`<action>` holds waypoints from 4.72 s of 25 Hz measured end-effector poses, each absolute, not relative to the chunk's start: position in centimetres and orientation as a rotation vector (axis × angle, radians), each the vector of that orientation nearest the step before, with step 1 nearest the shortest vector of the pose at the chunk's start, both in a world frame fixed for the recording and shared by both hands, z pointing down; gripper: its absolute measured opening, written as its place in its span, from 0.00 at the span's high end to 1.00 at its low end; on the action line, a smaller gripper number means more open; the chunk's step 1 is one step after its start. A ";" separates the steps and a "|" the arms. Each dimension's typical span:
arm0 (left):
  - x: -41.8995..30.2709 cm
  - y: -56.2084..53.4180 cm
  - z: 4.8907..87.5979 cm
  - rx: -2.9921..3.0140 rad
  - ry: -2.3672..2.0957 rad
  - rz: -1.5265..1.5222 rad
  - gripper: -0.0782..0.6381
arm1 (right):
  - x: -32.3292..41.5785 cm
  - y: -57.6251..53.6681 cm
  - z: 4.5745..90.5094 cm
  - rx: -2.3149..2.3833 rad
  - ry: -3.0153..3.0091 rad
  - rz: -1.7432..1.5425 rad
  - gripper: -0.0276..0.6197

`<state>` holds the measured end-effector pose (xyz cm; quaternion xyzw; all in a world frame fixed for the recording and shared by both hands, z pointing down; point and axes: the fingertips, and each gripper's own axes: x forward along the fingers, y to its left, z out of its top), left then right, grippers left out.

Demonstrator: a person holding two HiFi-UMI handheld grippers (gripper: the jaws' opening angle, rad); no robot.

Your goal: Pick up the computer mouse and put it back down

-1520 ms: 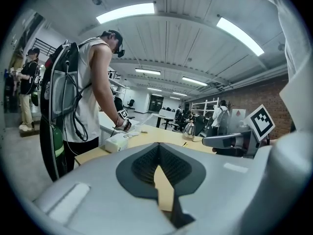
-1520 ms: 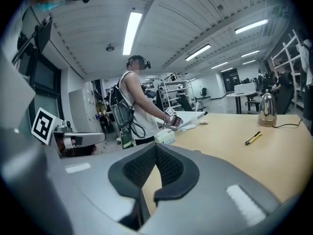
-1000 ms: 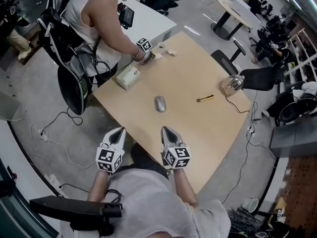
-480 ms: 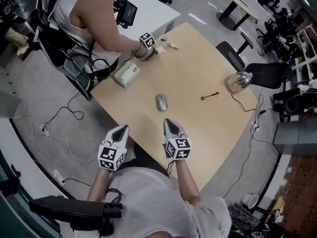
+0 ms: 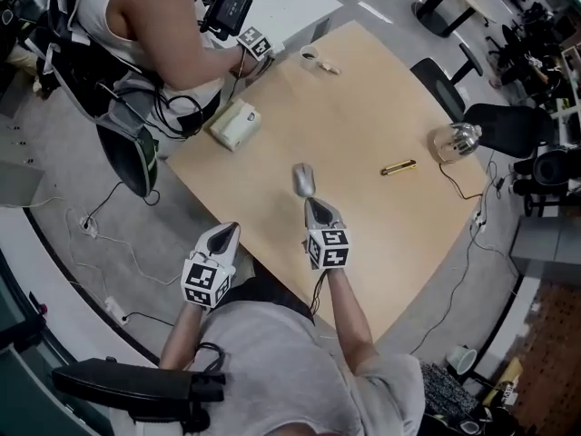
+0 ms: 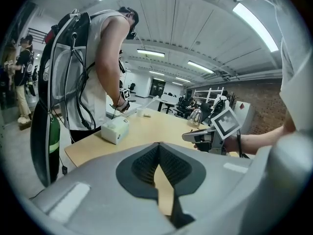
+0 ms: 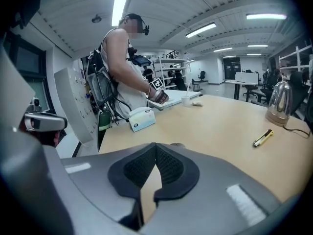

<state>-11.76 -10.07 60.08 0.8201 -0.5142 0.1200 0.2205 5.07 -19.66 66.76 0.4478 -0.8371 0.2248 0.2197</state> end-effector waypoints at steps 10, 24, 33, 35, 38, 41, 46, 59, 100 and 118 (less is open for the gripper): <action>-12.0 -9.2 62.1 2.246 -1.410 0.336 0.87 | 4.8 -23.1 71.2 1.204 -2.218 0.608 0.86; -12.5 -9.6 62.9 2.201 -1.416 0.349 0.87 | 4.3 -26.3 76.4 1.113 -2.048 0.675 0.61; -12.6 -10.3 62.5 2.177 -1.411 0.363 0.87 | 4.6 -28.1 77.5 1.150 -1.982 0.704 0.53; -12.8 -10.4 62.7 2.174 -1.413 0.361 0.87 | 4.3 -27.9 78.2 1.138 -1.976 0.721 0.51; -12.9 -10.2 63.4 2.170 -1.412 0.359 0.86 | 3.9 -27.3 79.4 1.129 -1.971 0.734 0.49; -12.9 -10.3 63.5 2.169 -1.413 0.358 0.86 | 4.0 -27.4 79.7 1.141 -1.967 0.740 0.49; -13.0 -10.4 63.6 2.161 -1.414 0.364 0.87 | 4.0 -27.6 80.0 1.152 -1.945 0.727 0.49; -13.3 -10.0 63.8 2.156 -1.425 0.360 0.86 | 4.1 -27.5 80.4 1.182 -1.921 0.702 0.50; -12.3 -8.4 59.2 2.282 -1.454 0.275 0.87 | 3.7 -22.7 65.1 1.329 -2.231 0.629 0.50; -10.5 -8.3 56.6 2.368 -1.453 0.213 0.87 | 5.7 -16.4 58.1 1.424 -2.380 0.567 0.50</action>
